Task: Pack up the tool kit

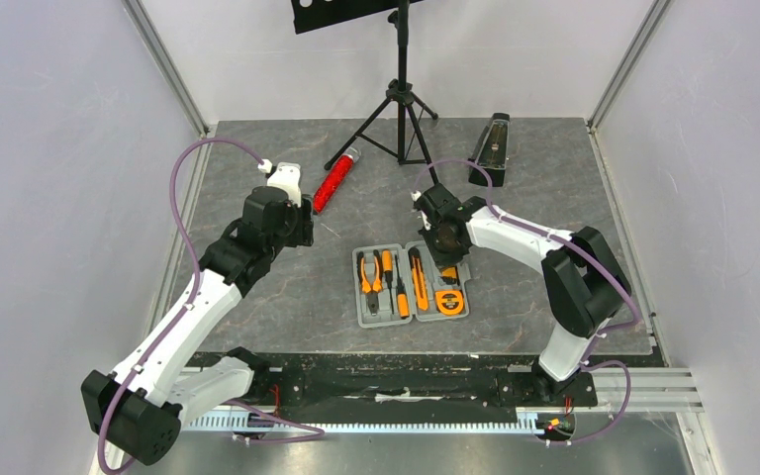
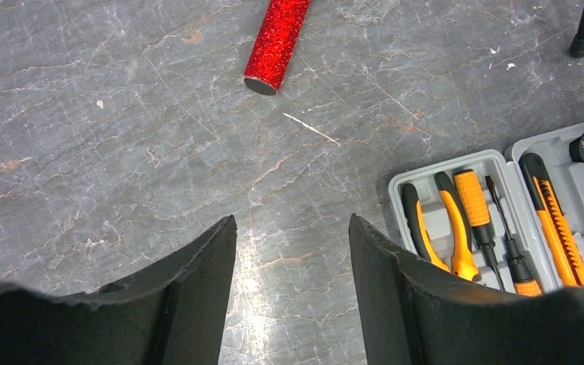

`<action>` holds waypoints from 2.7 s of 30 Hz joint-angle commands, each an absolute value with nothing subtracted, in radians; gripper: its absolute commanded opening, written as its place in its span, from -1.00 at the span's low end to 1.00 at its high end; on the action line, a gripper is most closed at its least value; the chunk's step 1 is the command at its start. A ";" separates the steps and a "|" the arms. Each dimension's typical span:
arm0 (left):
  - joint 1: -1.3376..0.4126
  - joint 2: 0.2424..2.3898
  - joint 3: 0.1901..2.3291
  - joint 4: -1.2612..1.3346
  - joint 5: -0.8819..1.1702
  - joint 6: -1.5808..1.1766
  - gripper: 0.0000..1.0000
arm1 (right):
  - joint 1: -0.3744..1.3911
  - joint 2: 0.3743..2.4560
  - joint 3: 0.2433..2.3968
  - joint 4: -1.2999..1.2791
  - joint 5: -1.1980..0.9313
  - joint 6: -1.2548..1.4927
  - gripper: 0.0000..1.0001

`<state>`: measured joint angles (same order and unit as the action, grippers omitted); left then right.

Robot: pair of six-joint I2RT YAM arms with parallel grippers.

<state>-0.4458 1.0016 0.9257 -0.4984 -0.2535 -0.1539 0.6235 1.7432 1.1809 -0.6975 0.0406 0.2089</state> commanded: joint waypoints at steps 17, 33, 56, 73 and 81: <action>-0.448 1.004 0.920 -0.457 -0.253 -0.123 0.25 | 0.550 1.781 0.979 -0.633 0.032 0.256 -1.00; -0.448 1.002 0.922 -0.462 -0.264 -0.118 0.25 | 0.616 1.958 0.818 -0.626 0.142 0.301 -1.00; -0.448 0.973 0.917 -0.457 -0.258 -0.121 0.25 | 0.687 1.867 1.163 -0.691 0.100 0.262 -1.00; -0.448 0.980 0.919 -0.456 -0.248 -0.121 0.25 | 0.610 1.700 1.152 -0.744 0.100 0.293 -0.61; -0.448 0.979 0.918 -0.456 -0.247 -0.121 0.25 | 0.598 1.693 1.167 -0.723 0.190 0.252 -0.51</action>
